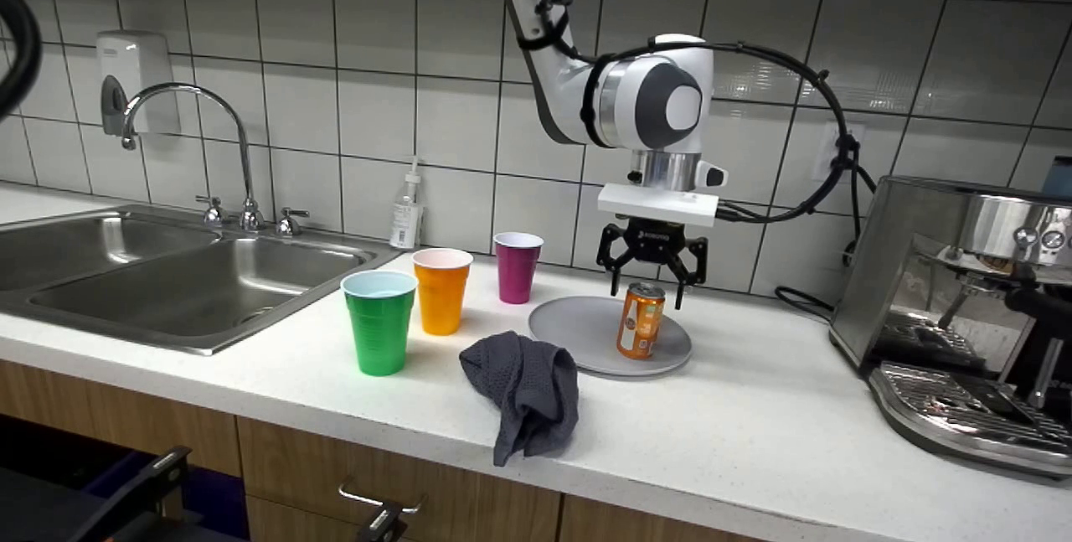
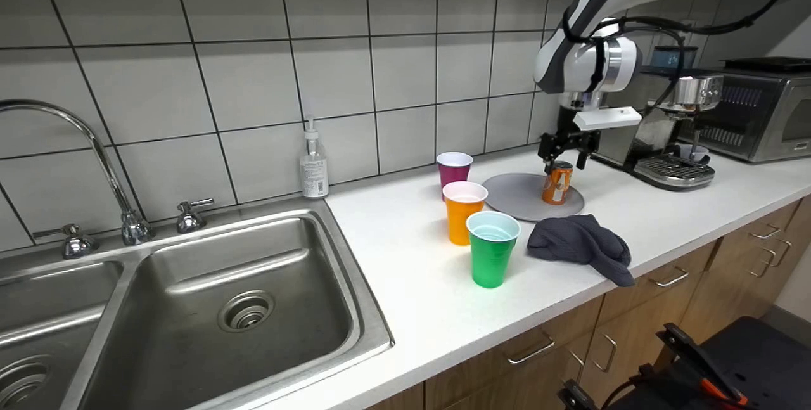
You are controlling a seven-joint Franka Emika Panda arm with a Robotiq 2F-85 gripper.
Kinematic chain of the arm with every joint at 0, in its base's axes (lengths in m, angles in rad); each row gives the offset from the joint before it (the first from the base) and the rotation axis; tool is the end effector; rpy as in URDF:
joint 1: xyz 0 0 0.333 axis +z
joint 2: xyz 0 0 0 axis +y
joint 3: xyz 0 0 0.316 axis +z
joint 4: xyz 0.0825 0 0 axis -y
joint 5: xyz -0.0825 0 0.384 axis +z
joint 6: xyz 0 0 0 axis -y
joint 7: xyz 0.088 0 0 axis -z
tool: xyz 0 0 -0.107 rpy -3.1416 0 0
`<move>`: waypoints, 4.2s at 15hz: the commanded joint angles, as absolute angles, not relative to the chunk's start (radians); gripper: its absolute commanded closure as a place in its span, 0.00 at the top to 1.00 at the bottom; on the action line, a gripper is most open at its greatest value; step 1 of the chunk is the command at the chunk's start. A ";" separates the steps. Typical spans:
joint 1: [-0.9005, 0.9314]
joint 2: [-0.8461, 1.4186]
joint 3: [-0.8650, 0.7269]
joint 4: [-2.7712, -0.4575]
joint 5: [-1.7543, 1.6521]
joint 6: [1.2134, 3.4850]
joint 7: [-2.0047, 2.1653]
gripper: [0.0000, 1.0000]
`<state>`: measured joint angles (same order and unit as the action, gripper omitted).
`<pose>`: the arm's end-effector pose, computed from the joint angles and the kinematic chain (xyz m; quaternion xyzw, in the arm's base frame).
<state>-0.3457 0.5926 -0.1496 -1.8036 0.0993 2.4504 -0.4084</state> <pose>0.5845 -0.3071 0.2246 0.9972 -0.0668 0.0245 0.0213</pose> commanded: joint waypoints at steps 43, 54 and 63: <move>-0.456 0.646 -0.133 -1.639 0.113 2.457 -0.371 0.38; -0.493 0.706 -0.183 -1.576 0.100 2.435 -0.283 0.38; -0.508 0.752 -0.198 -1.546 0.100 2.423 -0.230 0.38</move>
